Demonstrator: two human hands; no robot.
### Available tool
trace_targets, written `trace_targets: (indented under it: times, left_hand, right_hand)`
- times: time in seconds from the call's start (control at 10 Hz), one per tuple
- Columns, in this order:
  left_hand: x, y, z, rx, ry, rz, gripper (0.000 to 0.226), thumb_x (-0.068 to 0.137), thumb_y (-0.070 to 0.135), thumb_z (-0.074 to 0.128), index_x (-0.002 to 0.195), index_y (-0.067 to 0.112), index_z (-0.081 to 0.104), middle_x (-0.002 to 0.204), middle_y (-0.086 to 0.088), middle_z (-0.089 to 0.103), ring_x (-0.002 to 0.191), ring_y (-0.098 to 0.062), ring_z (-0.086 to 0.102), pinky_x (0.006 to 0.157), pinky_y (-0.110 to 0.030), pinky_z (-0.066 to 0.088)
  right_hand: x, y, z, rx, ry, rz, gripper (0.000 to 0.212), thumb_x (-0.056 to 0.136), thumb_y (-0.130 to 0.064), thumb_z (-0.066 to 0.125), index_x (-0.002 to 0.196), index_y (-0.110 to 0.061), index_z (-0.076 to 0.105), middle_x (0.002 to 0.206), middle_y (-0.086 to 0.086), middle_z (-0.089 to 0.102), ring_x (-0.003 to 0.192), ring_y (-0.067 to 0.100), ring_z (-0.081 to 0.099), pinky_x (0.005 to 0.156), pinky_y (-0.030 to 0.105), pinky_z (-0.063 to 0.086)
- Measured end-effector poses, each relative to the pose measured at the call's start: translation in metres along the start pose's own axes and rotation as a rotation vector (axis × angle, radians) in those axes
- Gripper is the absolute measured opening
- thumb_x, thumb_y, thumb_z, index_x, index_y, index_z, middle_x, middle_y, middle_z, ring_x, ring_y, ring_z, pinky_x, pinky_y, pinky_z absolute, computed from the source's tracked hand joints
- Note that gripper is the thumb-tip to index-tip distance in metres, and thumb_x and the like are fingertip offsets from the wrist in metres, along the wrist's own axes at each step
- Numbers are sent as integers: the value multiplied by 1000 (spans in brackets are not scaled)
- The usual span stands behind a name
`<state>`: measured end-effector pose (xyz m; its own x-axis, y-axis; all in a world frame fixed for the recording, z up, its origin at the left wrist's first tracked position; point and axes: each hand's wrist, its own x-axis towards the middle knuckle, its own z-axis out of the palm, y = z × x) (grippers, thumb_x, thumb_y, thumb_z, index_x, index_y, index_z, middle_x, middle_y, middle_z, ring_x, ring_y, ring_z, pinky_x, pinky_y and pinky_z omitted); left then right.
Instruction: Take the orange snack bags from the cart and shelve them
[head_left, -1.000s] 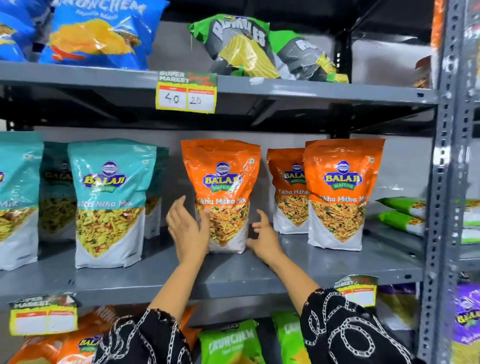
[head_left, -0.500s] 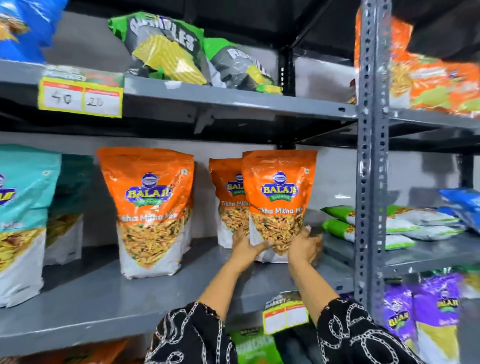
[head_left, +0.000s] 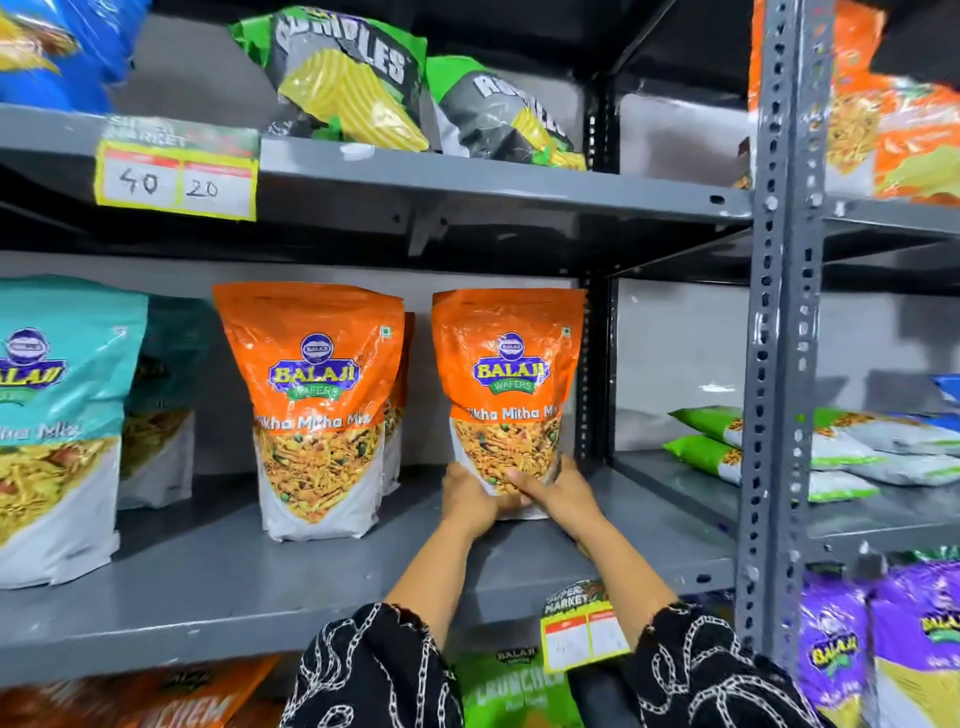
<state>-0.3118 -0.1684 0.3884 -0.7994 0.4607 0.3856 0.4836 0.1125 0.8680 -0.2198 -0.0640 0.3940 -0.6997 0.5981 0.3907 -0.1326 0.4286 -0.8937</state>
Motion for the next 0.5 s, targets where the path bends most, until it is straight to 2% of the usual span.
trace_targets:
  times: [0.1,0.3,0.4,0.5]
  left_hand:
    - [-3,4,1,-8,-28,14,91,49,27,92,127,8,48,129,-13,57,116,-29,56,98,-44,49]
    - [-7,8,0,52,-71,-9,100,53,34,90,134,5,39,137,-15,50,123,-31,50,102,-44,46]
    - [-15,9,-1,154,-12,-35,105,56,44,86,136,3,32,139,-17,43,128,-32,42,106,-45,41]
    - [-30,14,-19,384,161,111,112,71,58,68,145,1,7,154,-20,18,143,-32,15,119,-42,20]
  right_hand:
    - [2,2,-2,-34,35,15,72,69,-37,81,124,-10,43,106,0,60,94,17,56,79,27,42]
    - [0,2,-3,-53,33,31,70,69,-40,80,123,-12,45,119,7,65,92,17,57,77,27,42]
    - [-6,-6,-6,-82,41,19,80,70,-39,80,132,-7,40,133,15,55,109,24,55,88,34,46]
    - [-20,-27,-18,-94,208,-132,82,72,-36,78,138,-10,37,144,17,43,130,30,44,103,43,44]
